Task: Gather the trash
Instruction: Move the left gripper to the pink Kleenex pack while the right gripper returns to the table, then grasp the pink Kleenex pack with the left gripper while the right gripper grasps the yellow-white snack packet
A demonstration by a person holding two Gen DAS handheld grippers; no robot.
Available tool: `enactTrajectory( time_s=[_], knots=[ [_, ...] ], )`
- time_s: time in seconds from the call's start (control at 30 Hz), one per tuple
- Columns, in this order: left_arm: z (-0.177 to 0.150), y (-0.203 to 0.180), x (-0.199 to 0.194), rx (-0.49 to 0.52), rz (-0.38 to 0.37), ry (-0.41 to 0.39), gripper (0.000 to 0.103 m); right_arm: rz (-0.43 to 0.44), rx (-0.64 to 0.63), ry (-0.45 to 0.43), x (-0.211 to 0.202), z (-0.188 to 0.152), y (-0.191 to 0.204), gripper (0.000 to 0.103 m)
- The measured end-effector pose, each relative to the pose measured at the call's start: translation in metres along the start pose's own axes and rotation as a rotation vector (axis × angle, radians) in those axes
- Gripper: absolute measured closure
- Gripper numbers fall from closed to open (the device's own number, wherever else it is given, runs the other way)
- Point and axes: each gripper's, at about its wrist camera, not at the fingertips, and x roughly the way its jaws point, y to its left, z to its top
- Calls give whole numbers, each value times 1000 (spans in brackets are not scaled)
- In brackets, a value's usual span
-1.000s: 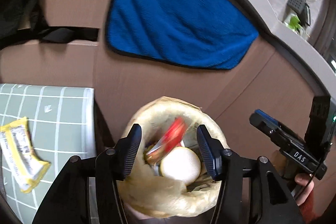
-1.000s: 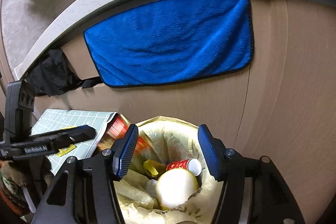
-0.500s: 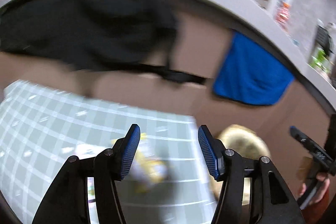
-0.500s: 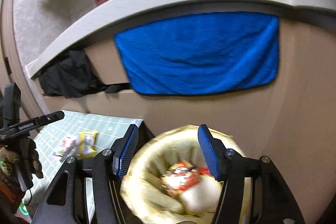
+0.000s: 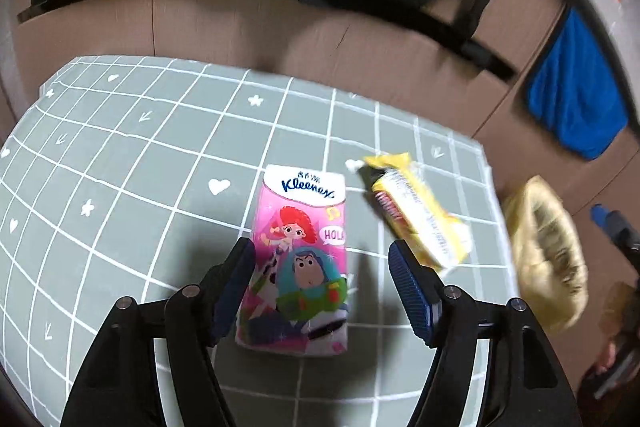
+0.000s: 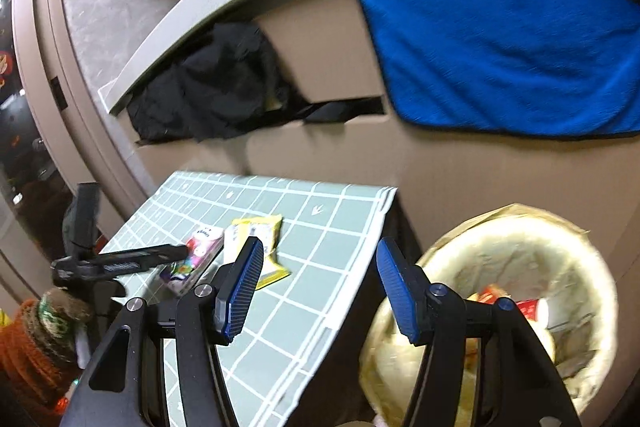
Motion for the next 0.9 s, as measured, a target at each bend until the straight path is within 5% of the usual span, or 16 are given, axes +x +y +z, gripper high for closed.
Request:
enactTrajectory(
  time_s=[0.17, 0.27, 0.33, 0.53, 0.9],
  knots=[
    [-1, 11, 17, -48, 56, 18, 35, 43, 30, 66, 20, -11, 10, 46],
    [-2, 13, 13, -31, 72, 14, 54, 52, 20, 111, 36, -16, 20, 46],
    [-3, 17, 6, -31, 71, 3, 57, 84, 9, 144, 50, -17, 30, 46],
    [-13, 40, -38, -94, 22, -38, 58, 112, -73, 209, 96, -13, 64, 46],
    [-26, 96, -94, -226, 2, -118, 57, -12, -173, 263, 170, -10, 90, 47]
  ],
)
